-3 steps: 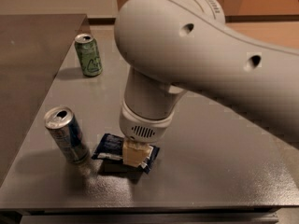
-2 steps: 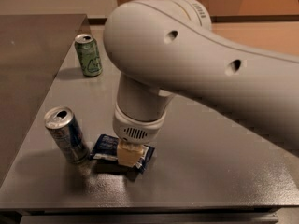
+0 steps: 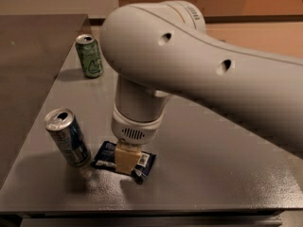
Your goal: Move rxbar blueberry near redbull can
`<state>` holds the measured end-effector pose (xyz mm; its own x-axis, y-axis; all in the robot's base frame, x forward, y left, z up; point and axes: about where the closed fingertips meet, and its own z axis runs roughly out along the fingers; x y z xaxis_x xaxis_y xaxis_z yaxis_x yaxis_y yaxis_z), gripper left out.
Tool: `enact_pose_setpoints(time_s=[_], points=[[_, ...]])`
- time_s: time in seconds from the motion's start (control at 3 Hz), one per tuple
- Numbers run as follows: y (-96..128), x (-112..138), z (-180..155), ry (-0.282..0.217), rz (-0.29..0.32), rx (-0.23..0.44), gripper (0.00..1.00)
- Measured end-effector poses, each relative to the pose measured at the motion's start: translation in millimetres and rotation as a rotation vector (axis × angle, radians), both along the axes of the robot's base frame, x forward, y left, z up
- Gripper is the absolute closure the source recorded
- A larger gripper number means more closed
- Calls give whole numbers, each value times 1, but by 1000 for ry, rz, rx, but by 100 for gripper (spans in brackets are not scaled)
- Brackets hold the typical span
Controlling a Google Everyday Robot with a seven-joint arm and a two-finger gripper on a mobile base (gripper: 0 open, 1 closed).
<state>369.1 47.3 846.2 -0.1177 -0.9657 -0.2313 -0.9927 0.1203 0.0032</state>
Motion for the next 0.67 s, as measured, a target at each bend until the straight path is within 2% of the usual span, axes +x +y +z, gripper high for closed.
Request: enact_pose_setpoints(time_s=[0.33, 0.67], points=[[1, -1, 1, -3, 1, 0, 0], [1, -1, 1, -3, 1, 0, 0]])
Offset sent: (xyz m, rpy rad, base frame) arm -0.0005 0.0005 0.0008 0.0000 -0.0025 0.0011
